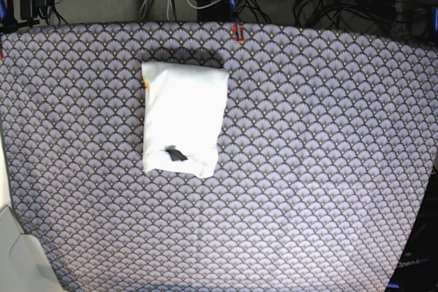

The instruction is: Fold the T-shirt properly

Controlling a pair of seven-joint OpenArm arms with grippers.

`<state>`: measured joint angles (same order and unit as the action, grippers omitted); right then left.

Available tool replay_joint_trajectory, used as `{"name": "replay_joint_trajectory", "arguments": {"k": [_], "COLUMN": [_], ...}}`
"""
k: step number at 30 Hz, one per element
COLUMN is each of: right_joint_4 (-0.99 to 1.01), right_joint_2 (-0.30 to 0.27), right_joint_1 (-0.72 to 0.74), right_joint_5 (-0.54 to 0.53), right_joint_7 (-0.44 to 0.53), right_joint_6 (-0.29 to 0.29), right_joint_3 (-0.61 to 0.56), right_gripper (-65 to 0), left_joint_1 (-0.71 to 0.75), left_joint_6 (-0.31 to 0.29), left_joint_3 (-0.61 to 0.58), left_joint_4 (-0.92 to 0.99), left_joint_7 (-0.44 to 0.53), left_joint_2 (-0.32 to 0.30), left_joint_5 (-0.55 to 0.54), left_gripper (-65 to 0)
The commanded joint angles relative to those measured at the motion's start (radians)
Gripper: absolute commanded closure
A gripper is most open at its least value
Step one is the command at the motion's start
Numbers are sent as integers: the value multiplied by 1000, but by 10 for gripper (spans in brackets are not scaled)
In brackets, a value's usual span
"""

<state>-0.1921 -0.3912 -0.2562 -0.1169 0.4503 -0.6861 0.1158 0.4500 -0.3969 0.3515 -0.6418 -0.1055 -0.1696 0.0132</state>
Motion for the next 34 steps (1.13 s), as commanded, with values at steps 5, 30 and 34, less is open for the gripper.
{"name": "replay_joint_trajectory", "arguments": {"k": [5, 30, 34], "right_joint_4": [19, 156, 159], "right_joint_2": [-12, 165, 182], "right_joint_1": [19, 151, 151], "right_joint_5": [-4, -8, -8], "right_joint_7": [15, -12, -12], "right_joint_6": [230, 672, 672], "right_joint_3": [-133, -331, -331], "right_gripper": [0, 0, 0], "left_joint_1": [-145, -388, -388], "left_joint_6": [69, 388, 388], "left_joint_3": [1, -1, -1], "left_joint_4": [304, 492, 492], "left_joint_7": [145, 220, 221], "left_joint_2": [-11, 64, 66], "left_joint_5": [66, 225, 282], "left_gripper": [-598, -598, -598]}}
